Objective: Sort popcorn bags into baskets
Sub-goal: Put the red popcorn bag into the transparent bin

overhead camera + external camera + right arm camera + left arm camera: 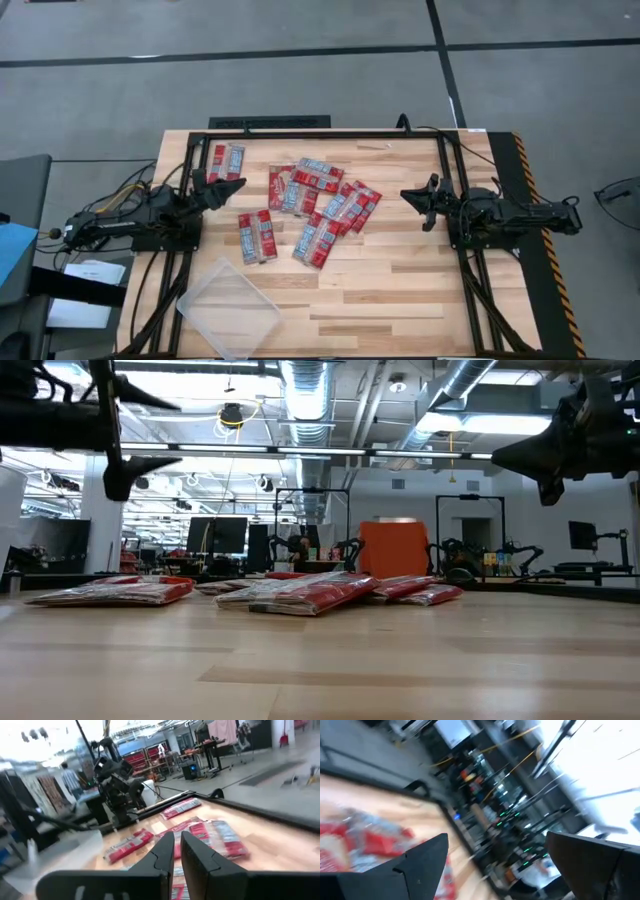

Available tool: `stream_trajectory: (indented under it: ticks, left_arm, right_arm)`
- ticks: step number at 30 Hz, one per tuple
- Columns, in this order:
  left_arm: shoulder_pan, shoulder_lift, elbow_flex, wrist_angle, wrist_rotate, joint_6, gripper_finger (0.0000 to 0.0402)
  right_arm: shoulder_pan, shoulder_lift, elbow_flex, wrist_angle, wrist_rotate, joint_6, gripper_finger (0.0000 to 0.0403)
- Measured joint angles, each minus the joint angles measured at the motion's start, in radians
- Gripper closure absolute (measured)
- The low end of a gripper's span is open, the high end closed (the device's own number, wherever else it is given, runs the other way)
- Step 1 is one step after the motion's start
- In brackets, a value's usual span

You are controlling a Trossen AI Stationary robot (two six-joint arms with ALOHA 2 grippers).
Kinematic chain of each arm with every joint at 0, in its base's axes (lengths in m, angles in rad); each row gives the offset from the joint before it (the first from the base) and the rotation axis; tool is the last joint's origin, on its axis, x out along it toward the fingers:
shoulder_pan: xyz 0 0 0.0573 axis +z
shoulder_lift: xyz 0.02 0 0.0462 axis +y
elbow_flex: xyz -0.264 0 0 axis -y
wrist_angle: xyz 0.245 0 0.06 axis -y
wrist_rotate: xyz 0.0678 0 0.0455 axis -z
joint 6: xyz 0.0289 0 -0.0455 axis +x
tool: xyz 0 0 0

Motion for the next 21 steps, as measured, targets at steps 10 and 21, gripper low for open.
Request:
stream_trajectory:
  ticks: [10, 21]
  left_arm:
    - [0.000, 0.000, 0.001, 0.219, -0.104, -0.004, 0.0074]
    - [0.000, 0.000, 0.001, 0.232, -0.274, -0.067, 0.0074]
  right_arm:
    - [0.000, 0.000, 0.000, 0.035, 0.000, 0.448, 0.0345]
    - [0.000, 0.000, 0.004, 0.040, 0.082, 0.537, 0.0345]
